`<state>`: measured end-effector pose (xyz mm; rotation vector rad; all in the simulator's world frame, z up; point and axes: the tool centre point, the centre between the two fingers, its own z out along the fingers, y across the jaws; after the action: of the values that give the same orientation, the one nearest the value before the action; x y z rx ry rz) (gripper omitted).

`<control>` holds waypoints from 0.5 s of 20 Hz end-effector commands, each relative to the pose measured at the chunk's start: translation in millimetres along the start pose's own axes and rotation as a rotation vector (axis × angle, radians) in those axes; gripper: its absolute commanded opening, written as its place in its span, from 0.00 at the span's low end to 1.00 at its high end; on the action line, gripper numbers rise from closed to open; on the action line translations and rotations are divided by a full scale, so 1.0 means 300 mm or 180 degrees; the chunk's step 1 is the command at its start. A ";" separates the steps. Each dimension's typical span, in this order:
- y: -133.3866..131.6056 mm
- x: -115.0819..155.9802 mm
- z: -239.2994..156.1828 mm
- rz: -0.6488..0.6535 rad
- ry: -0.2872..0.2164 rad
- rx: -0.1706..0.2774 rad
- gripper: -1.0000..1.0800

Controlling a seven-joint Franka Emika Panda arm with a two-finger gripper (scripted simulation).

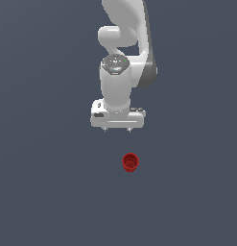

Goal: Pick up the object and move it to a goal position.

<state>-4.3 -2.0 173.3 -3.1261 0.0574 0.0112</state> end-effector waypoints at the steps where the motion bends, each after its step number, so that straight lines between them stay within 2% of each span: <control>1: 0.000 0.000 0.000 0.0000 0.0000 0.0000 0.96; 10: -0.040 -0.024 0.027 -0.0122 -0.0086 0.0021 0.96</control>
<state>-9.8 8.3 166.5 -3.1202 0.0066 0.0457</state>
